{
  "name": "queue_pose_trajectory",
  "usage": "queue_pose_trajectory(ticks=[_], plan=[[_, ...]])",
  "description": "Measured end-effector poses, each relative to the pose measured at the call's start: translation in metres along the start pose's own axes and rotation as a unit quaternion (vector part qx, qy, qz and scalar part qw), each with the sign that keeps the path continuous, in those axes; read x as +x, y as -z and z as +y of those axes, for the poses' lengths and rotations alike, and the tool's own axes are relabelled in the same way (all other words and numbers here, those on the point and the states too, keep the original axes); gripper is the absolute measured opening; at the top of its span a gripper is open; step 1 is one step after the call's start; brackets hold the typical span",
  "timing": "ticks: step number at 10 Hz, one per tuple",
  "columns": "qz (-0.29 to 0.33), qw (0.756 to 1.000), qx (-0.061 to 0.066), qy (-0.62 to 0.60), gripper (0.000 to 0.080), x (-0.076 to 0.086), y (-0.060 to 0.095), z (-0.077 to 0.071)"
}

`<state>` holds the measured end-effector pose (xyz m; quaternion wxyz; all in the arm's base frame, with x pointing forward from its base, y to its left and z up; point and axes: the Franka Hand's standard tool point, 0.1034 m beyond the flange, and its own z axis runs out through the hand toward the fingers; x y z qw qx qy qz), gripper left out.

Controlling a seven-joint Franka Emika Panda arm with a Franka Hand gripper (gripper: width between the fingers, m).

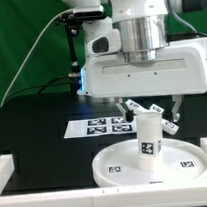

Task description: Assemble round table

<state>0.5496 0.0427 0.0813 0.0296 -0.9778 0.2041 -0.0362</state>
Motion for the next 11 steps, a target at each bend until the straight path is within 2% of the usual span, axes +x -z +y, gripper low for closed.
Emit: queue_pose_trajectory(ticks=[1,2,4,5,7,8,10,11], plan=[[0.001,0.998,-0.003,0.057,0.0649,0.001,0.001,0.002],[0.002,0.987,-0.008,0.164,0.0649,0.005,0.001,0.006],[-0.003,0.948,-0.018,0.319,0.0649,0.012,0.003,0.003],[-0.002,0.946,-0.019,0.322,0.0649,0.012,0.002,0.005],[-0.005,0.922,-0.025,0.385,0.0649,0.013,0.002,0.009],[-0.006,0.919,-0.028,0.394,0.0649,0.014,0.001,0.008],[-0.007,0.924,-0.029,0.38,0.0649,0.012,-0.008,-0.003],[-0.006,0.927,-0.03,0.374,0.062,0.013,-0.008,-0.001]])
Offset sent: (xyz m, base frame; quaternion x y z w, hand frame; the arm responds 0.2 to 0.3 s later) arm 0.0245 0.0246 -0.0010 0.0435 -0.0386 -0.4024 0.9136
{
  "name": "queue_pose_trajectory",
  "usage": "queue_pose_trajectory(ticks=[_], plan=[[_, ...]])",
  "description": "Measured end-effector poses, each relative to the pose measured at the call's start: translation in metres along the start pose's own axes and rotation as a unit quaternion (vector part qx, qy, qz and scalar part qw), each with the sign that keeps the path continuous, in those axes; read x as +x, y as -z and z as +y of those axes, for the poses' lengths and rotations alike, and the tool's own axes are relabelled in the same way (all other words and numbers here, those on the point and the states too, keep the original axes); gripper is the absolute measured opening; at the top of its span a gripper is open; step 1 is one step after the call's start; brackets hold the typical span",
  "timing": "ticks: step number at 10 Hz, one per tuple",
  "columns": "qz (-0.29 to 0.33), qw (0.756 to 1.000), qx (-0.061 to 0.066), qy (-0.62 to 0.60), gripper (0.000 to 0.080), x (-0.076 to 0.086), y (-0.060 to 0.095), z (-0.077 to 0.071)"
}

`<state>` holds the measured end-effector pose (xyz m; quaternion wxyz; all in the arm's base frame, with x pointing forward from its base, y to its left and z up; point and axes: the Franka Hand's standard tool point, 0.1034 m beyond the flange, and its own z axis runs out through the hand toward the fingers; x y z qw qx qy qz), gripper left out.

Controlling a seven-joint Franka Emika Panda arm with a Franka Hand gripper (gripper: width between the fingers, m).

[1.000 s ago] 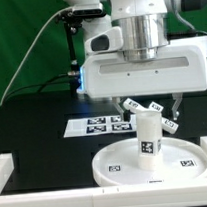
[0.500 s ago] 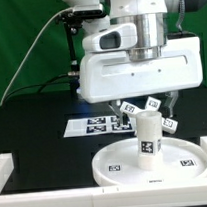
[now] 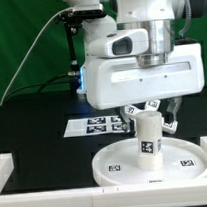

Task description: Assemble round table

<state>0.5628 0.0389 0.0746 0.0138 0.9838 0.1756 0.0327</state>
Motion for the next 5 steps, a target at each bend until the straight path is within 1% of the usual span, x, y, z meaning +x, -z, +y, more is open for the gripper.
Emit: queue_pose_trajectory(ticks=[1,2,3,4,5], plan=[[0.0,1.0,0.0,-0.012,0.062,-0.0004,-0.0004,0.0003],[0.0,0.999,0.0,-0.032,0.0437,-0.0002,-0.0004,0.0001],[0.0,0.997,0.0,-0.073,0.0437,-0.0002,-0.0004,0.0001],[0.0,0.994,0.0,-0.106,0.0403,-0.0003,-0.0005,0.0001],[0.0,0.992,0.001,-0.13,0.0403,-0.0003,-0.0006,0.0]])
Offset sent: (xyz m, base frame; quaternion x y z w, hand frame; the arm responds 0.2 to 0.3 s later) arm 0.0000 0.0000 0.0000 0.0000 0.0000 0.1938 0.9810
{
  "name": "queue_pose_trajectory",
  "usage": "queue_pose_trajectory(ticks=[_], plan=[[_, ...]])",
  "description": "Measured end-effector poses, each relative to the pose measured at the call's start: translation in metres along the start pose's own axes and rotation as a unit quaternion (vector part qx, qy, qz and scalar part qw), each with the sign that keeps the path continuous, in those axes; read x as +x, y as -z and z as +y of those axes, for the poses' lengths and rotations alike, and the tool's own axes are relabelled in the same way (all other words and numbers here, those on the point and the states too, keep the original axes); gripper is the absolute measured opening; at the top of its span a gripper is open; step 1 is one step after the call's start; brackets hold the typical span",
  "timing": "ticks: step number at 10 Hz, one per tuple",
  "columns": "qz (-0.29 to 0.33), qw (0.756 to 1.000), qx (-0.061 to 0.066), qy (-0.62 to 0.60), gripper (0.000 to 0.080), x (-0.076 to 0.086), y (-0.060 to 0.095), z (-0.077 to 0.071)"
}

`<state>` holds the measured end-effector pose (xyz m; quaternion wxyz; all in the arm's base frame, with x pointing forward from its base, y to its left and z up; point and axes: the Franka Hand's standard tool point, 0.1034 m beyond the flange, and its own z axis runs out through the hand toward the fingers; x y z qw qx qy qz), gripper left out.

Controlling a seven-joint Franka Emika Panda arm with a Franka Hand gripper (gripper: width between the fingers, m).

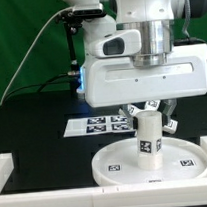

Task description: Assemble round table

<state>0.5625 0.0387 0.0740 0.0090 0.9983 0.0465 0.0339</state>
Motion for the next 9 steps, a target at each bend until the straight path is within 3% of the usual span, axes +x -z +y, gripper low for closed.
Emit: queue_pose_trajectory(ticks=[2,5,7,9], plan=[[0.024,0.995,-0.005,-0.099,0.0403,0.0024,-0.0002,0.0018],[0.039,0.965,-0.002,-0.258,0.0404,0.0017,-0.0006,-0.0011],[0.039,0.92,0.008,-0.391,0.0404,0.0007,-0.001,-0.0006],[0.03,0.855,0.021,-0.517,0.0406,-0.0005,-0.0012,-0.0014]])
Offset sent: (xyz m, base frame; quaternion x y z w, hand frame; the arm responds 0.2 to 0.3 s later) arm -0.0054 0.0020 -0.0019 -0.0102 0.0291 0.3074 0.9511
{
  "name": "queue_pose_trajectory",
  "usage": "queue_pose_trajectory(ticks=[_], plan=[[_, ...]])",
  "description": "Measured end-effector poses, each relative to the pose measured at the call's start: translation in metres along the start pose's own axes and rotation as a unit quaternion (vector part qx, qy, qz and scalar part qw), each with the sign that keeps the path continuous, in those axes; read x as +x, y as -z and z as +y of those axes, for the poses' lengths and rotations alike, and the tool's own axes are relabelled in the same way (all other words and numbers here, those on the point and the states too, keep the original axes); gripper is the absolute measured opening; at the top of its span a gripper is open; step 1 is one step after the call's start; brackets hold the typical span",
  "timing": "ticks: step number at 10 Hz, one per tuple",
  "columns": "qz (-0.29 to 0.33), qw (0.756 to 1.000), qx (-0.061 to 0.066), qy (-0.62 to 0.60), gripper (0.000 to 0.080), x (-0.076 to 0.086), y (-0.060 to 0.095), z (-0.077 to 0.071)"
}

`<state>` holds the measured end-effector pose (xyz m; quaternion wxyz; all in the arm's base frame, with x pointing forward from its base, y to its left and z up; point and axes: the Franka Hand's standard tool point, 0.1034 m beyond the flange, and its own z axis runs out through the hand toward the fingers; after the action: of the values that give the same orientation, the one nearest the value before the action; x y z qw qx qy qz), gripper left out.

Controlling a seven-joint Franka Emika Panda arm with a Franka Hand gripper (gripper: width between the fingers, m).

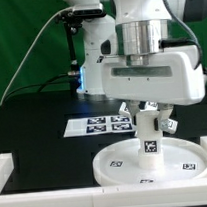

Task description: Assemble round table

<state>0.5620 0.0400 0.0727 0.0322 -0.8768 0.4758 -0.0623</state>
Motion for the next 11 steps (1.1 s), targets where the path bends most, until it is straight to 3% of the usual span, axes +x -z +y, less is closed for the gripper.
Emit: queue_pose_trajectory(ticks=[4,8,9,10,11], plan=[[-0.034,0.978,0.007,-0.206,0.0409,0.0,0.0018,0.0015],[-0.034,0.963,0.006,-0.269,0.041,0.0004,0.0005,0.0025],[-0.034,0.963,0.006,-0.267,0.0569,0.0003,0.0002,0.0027],[-0.034,0.963,0.006,-0.267,0.0633,0.0002,0.0,0.0028],[-0.036,0.968,0.006,-0.25,0.0644,-0.0006,0.0016,0.0021]])
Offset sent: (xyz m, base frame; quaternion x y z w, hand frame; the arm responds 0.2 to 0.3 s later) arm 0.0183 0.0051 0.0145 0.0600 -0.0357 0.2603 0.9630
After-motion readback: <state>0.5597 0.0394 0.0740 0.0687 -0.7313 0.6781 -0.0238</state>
